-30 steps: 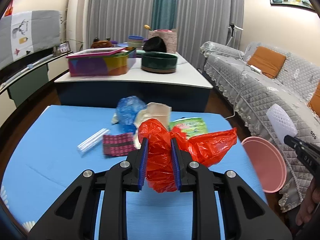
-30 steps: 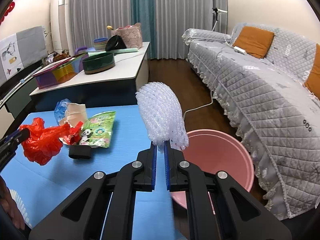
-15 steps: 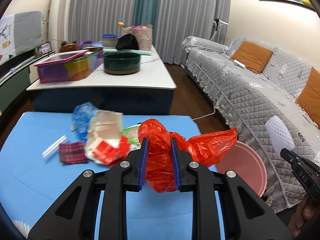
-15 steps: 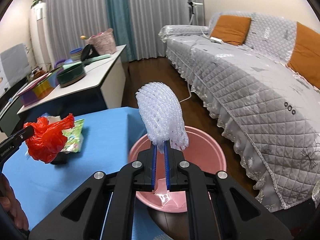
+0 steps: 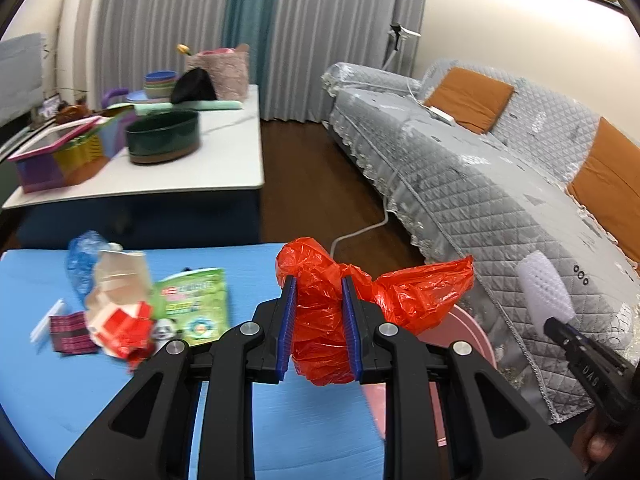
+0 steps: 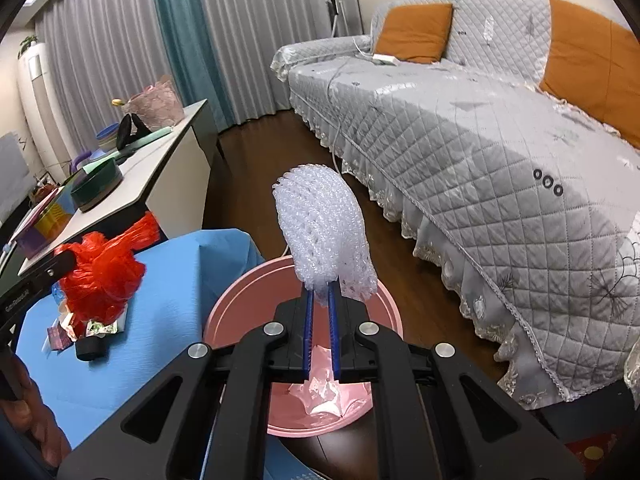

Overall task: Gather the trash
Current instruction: 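Carry both items over the pink bin and open both tools to drop them, then move both open tools back over the table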

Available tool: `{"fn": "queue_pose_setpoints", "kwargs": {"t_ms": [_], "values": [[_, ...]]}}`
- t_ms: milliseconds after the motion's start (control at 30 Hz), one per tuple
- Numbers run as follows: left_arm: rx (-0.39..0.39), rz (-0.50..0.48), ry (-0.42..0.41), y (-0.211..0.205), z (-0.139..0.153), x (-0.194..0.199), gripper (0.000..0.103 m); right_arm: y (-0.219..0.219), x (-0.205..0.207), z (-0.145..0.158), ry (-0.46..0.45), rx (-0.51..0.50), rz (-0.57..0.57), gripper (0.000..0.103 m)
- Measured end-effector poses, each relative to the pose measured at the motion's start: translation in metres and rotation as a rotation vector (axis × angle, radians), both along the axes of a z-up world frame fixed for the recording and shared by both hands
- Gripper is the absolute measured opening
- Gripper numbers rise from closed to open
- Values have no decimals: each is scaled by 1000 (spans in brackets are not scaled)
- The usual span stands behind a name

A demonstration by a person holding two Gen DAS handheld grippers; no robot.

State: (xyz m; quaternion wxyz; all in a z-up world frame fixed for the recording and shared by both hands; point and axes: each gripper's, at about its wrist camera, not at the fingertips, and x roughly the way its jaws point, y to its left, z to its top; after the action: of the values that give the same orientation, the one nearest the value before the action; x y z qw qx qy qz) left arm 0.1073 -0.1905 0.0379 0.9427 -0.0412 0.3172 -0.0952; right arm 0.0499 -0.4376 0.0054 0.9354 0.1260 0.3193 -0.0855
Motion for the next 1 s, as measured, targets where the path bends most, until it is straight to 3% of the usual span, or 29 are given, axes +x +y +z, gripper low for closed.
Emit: {"fn": "queue_pose_setpoints", "kwargs": {"t_ms": [500,567,633,667,700,733,767,1000], "values": [[-2,-99,69,-46,-25,26,22,1,10,-16,50,15,11,8],[-13,-120,72,-50,-25,28,23,0,10,-17,54,11,7,12],[-12,-150,77,-55,-25,28,30,1,11,-18,60,7,8,23],[-8,-161,78,-57,-26,29,33,1,11,-18,61,7,9,35],[-8,-167,79,-58,-26,29,44,1,11,-18,59,4,8,44],[-12,-166,77,-56,-24,27,52,2,11,-17,60,-2,4,47],[-15,-163,73,-53,-24,26,54,2,11,-17,60,-6,2,49],[-16,-138,71,-37,-20,21,54,4,10,-13,50,-1,-10,54]]}}
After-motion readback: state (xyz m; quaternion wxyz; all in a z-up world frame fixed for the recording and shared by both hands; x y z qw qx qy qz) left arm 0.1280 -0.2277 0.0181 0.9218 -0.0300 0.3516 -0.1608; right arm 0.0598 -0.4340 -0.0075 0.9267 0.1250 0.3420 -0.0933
